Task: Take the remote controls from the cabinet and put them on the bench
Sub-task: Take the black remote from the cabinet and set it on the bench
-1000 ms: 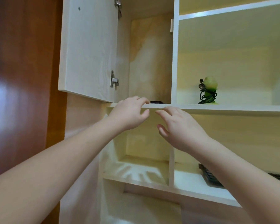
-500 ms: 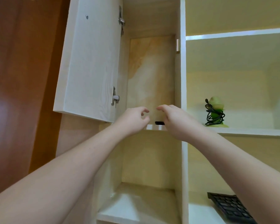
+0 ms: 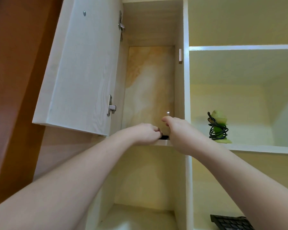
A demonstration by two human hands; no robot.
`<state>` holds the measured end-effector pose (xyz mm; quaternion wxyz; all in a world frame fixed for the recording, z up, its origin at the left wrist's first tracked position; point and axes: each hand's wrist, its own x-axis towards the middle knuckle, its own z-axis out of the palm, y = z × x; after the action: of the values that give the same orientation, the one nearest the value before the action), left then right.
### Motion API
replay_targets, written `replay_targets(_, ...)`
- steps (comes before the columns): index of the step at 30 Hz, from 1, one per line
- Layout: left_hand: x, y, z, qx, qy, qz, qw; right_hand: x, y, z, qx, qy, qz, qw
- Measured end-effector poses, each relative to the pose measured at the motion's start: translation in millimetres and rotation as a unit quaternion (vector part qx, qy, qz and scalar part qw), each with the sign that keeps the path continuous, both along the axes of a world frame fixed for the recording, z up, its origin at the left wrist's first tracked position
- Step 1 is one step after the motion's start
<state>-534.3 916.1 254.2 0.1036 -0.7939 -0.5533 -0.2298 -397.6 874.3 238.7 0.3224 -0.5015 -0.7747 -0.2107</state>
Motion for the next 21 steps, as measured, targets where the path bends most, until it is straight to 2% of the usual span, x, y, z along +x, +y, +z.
replay_targets(10,-38.7,-10.0,-3.0,0.046,-0.038,0.058,0.997,-11.3,1.0,1.2,-0.054,0.015,-0.003,0.998)
replay_targets(21,-49.3,-21.4,-1.1,0.107,-0.036,0.118,0.987,-30.0,26.6,23.4,-0.121,0.041,-0.011,0.992)
